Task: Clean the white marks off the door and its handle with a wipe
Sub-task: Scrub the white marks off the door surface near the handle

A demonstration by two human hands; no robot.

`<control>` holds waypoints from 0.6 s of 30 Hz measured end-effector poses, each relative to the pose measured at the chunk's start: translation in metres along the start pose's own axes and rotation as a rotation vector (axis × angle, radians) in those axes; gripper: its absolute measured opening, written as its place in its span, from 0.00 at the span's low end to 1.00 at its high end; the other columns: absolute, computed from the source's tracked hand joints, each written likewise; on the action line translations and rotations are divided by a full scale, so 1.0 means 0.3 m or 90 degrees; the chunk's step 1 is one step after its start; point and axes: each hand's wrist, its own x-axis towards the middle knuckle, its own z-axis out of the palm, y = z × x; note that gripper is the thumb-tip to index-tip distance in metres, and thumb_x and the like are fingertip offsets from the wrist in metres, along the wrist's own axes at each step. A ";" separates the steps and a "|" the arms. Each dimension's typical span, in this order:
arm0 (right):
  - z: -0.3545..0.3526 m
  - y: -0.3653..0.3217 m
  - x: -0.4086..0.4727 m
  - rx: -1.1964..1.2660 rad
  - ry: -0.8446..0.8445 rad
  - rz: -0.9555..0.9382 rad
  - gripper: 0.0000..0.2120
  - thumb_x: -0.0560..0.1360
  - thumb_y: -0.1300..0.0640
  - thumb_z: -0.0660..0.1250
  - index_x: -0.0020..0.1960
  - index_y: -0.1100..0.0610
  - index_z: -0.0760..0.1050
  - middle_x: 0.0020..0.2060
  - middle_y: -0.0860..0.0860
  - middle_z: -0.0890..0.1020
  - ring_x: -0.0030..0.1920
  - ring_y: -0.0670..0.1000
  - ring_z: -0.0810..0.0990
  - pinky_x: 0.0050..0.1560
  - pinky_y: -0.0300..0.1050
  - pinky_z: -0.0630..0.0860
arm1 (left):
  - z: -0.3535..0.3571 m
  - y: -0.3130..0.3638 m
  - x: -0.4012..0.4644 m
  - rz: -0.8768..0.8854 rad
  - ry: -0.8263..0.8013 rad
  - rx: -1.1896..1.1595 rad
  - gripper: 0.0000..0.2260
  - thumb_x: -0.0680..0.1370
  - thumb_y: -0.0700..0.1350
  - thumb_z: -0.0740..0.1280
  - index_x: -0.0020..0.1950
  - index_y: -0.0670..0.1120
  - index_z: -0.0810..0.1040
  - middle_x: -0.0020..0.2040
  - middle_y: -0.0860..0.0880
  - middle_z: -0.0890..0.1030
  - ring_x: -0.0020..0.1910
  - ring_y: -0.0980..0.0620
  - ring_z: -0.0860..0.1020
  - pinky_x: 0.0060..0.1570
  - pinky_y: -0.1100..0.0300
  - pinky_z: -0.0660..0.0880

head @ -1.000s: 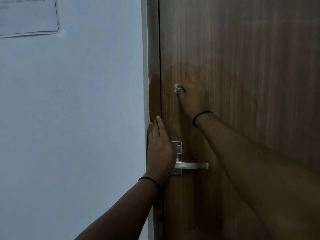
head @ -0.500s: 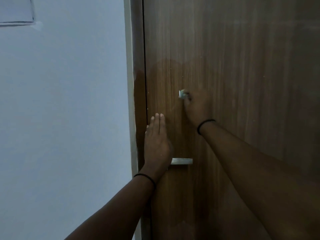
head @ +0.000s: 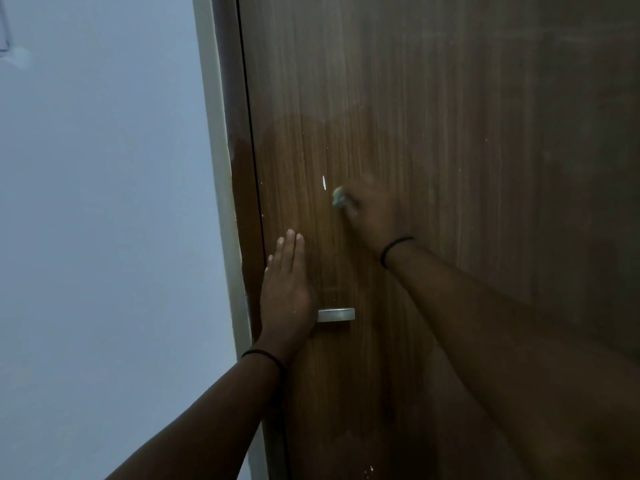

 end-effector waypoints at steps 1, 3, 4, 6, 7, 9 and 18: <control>0.033 -0.020 -0.052 -0.015 -0.074 -0.055 0.08 0.79 0.61 0.64 0.55 0.59 0.79 0.54 0.56 0.79 0.54 0.53 0.76 0.56 0.44 0.72 | -0.008 -0.004 -0.007 -0.008 0.000 0.001 0.27 0.82 0.40 0.59 0.80 0.45 0.54 0.80 0.47 0.54 0.79 0.50 0.49 0.78 0.48 0.50; 0.060 0.005 -0.177 -0.024 -0.129 -0.106 0.08 0.78 0.62 0.65 0.56 0.59 0.79 0.54 0.55 0.78 0.54 0.52 0.75 0.55 0.42 0.70 | -0.025 -0.020 -0.020 -0.010 -0.011 0.005 0.28 0.82 0.42 0.60 0.80 0.45 0.53 0.80 0.47 0.54 0.79 0.50 0.50 0.78 0.50 0.50; 0.051 0.038 -0.231 -0.014 -0.124 -0.102 0.08 0.79 0.62 0.65 0.57 0.58 0.78 0.54 0.54 0.77 0.53 0.50 0.74 0.54 0.41 0.70 | -0.035 -0.033 -0.026 -0.006 -0.018 0.008 0.29 0.82 0.43 0.60 0.80 0.45 0.52 0.80 0.47 0.53 0.79 0.50 0.50 0.78 0.51 0.48; 0.006 0.111 -0.281 -0.014 -0.059 -0.035 0.08 0.79 0.62 0.65 0.57 0.58 0.77 0.53 0.54 0.76 0.51 0.46 0.72 0.51 0.40 0.71 | -0.052 -0.057 -0.036 0.007 -0.032 0.012 0.30 0.81 0.41 0.61 0.80 0.45 0.51 0.80 0.47 0.52 0.79 0.50 0.49 0.78 0.52 0.46; -0.019 0.143 -0.270 -0.025 0.001 0.028 0.06 0.79 0.62 0.64 0.55 0.58 0.77 0.52 0.53 0.77 0.49 0.45 0.71 0.48 0.38 0.71 | -0.058 -0.063 -0.039 0.013 -0.039 0.016 0.30 0.81 0.40 0.61 0.80 0.45 0.50 0.80 0.47 0.51 0.80 0.50 0.48 0.78 0.52 0.46; -0.065 0.175 -0.186 -0.016 0.121 0.161 0.05 0.79 0.62 0.64 0.53 0.59 0.78 0.51 0.54 0.78 0.48 0.47 0.73 0.45 0.38 0.70 | -0.061 -0.061 -0.042 0.017 -0.050 0.023 0.31 0.81 0.39 0.60 0.80 0.45 0.48 0.81 0.48 0.49 0.80 0.51 0.46 0.78 0.52 0.45; 0.068 -0.037 -0.197 -0.008 -0.201 -0.089 0.06 0.79 0.59 0.64 0.54 0.55 0.79 0.53 0.52 0.78 0.54 0.49 0.75 0.56 0.45 0.74 | -0.047 -0.051 -0.075 -0.036 -0.046 -0.016 0.29 0.80 0.41 0.62 0.79 0.43 0.55 0.79 0.45 0.58 0.79 0.47 0.55 0.77 0.49 0.53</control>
